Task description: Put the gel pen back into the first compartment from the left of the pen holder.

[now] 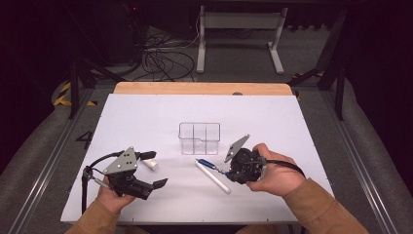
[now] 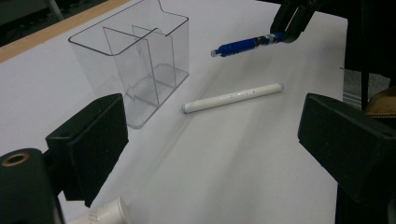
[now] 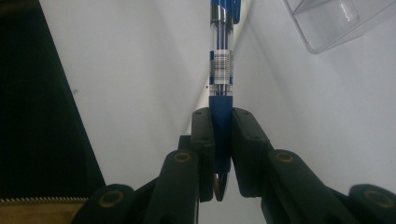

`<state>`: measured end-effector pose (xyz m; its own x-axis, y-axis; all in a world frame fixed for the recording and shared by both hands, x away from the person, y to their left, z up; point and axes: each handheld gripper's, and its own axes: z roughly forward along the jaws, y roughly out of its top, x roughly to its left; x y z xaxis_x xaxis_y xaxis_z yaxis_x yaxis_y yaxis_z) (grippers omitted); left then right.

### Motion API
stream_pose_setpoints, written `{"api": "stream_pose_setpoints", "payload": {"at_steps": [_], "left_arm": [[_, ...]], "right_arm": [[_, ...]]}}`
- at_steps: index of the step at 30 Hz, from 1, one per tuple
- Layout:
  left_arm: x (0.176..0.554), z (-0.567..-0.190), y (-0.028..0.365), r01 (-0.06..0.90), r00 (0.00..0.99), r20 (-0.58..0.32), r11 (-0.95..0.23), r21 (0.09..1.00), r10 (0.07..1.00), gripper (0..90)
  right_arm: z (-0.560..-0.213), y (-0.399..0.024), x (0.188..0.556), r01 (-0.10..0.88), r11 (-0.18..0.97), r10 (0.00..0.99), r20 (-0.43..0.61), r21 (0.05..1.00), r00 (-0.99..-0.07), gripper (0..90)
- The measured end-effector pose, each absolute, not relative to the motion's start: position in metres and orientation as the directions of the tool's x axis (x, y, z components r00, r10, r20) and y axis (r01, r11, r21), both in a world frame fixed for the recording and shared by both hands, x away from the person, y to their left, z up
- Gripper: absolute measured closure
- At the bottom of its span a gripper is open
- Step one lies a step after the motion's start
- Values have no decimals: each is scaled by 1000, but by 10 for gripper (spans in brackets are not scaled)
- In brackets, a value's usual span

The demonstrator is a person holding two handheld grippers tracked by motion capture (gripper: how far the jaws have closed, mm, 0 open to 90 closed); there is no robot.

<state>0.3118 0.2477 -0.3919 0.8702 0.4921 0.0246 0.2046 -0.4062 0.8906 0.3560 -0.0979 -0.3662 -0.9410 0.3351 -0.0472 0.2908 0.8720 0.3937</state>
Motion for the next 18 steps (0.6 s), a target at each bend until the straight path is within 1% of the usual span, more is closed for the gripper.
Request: {"api": "stream_pose_setpoints", "payload": {"at_steps": [3,5,11,16,18], "left_arm": [[311,-391,248,201,872,26,-406,891,489,94],[311,-391,247,202,873,22,-402,893,487,99],[313,-390,245,208,886,7,-409,889,465,105],[314,-390,243,206,891,9,-423,882,454,105],[313,-390,243,206,891,11,-424,882,454,107]], "right_arm": [[-366,-94,357,227,903,277,-89,365,-957,802],[-365,-92,357,189,927,236,-110,325,-965,802],[-366,-88,361,117,947,162,-130,299,-978,800],[-366,-85,362,38,954,84,-142,297,-986,800],[-366,-84,362,40,954,79,-122,297,-989,799]]}}
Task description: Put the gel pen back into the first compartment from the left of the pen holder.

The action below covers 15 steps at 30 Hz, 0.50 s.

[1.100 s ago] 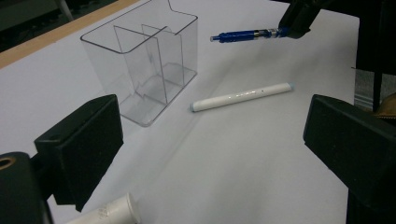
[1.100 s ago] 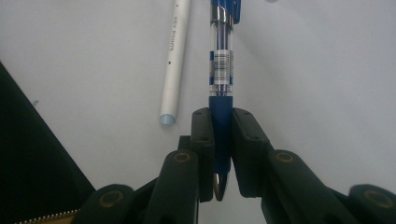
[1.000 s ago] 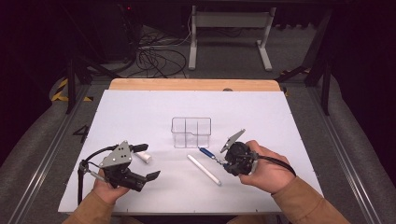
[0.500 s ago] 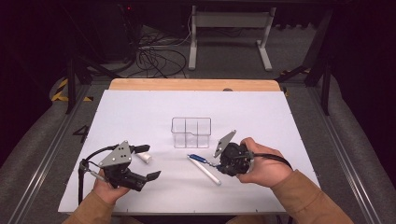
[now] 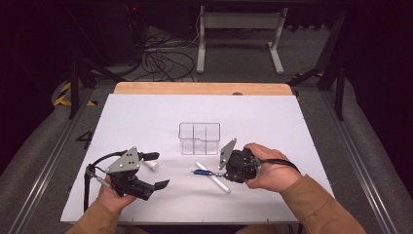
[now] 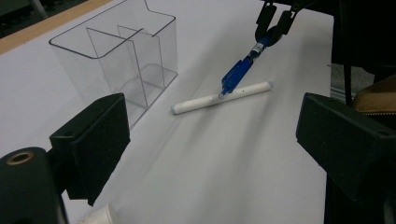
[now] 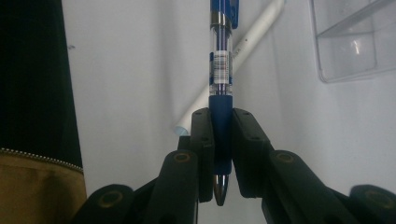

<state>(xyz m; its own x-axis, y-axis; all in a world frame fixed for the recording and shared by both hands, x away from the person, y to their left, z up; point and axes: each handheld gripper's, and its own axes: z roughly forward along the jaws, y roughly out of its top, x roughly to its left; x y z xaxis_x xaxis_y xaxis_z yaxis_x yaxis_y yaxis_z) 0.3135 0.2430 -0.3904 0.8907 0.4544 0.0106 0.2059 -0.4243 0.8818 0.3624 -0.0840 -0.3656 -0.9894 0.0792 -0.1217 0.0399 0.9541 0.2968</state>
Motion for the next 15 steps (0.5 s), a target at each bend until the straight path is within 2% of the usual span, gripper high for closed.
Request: {"api": "stream_pose_setpoints", "payload": {"at_steps": [3,6,9,11,15], "left_arm": [[313,-390,243,202,890,16,-426,882,455,109],[313,-389,243,200,891,18,-427,882,453,110],[313,-389,241,195,892,24,-434,880,451,110],[313,-389,240,192,893,28,-437,879,449,111],[314,-387,236,183,894,42,-449,874,447,111]], "right_arm": [[-367,-82,364,33,955,65,-102,296,-993,800],[-367,-80,365,-6,956,32,-128,292,-991,800],[-366,-80,367,-6,955,41,-151,297,-988,800],[-366,-79,370,-6,946,39,-131,325,-991,800],[-365,-76,372,8,949,45,-112,314,-993,801]]}}
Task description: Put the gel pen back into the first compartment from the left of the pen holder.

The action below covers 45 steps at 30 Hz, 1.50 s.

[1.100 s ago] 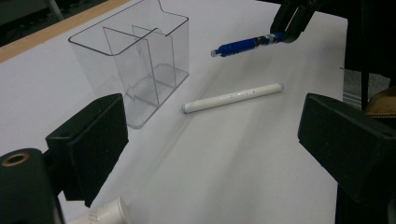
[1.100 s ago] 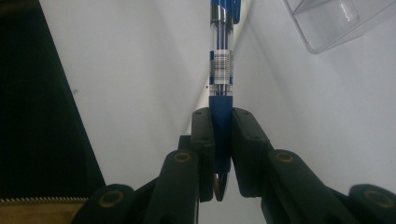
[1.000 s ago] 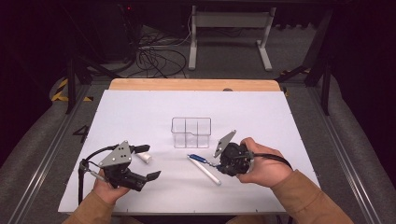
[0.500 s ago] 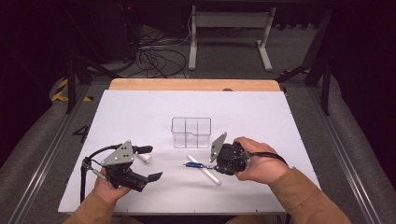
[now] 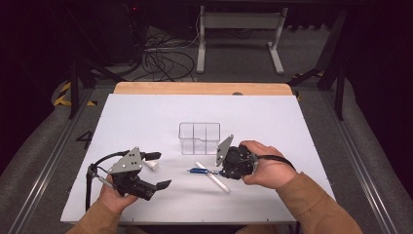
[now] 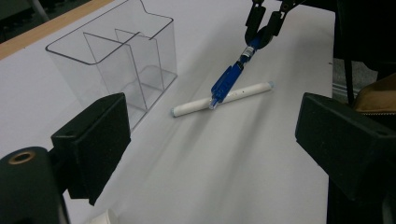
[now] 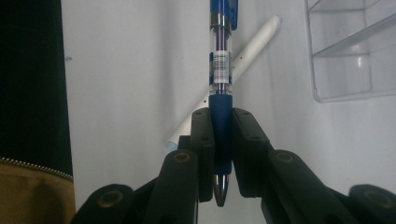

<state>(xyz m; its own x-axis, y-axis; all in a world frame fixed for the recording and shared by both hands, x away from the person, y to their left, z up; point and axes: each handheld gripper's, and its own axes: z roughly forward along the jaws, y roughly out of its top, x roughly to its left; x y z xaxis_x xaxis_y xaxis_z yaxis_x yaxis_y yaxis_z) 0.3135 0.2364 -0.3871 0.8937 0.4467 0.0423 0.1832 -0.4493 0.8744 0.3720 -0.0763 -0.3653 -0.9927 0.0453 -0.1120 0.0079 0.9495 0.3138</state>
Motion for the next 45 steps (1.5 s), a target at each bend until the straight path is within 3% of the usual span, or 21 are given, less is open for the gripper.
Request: {"api": "stream_pose_setpoints", "payload": {"at_steps": [11,29,45], "left_arm": [[315,-382,223,199,908,17,-467,862,419,126],[326,-384,202,158,947,36,-561,812,320,333],[333,-389,181,124,961,73,-651,749,267,427]], "right_arm": [[-366,-67,373,-9,948,19,-86,318,-996,801],[-366,-54,375,5,940,11,-14,341,-1000,801],[-367,-41,376,-1,936,-1,-1,353,-1000,801]]}}
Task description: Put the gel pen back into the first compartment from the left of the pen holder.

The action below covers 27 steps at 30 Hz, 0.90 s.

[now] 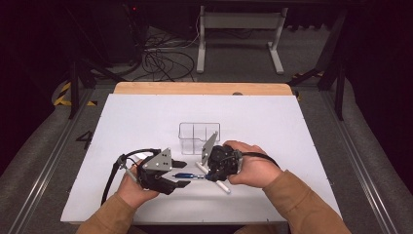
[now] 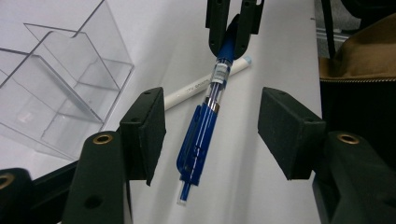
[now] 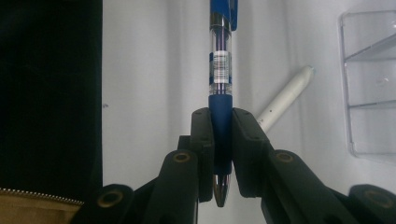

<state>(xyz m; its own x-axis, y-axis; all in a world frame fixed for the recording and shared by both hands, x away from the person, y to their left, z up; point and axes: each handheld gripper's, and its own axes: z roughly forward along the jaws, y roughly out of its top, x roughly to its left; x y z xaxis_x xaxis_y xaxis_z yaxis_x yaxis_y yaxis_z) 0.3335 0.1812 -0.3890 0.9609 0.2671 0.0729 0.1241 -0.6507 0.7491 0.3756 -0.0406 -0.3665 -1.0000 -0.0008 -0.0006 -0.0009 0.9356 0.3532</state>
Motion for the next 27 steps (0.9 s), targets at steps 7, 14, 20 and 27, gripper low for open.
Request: {"api": "stream_pose_setpoints", "payload": {"at_steps": [7,14,20,27], "left_arm": [[337,-392,174,117,964,80,-674,729,253,486],[338,-394,167,98,967,101,-703,704,235,519],[339,-396,162,93,970,101,-721,687,222,547],[343,-401,159,91,977,84,-745,661,195,585]], "right_arm": [[-368,-37,375,6,934,-1,20,358,-1000,801],[-368,-36,374,1,935,-3,12,355,-1000,801],[-368,-35,373,-7,935,-8,3,355,-1000,801],[-370,-33,372,-15,935,-19,6,354,-1000,801]]}}
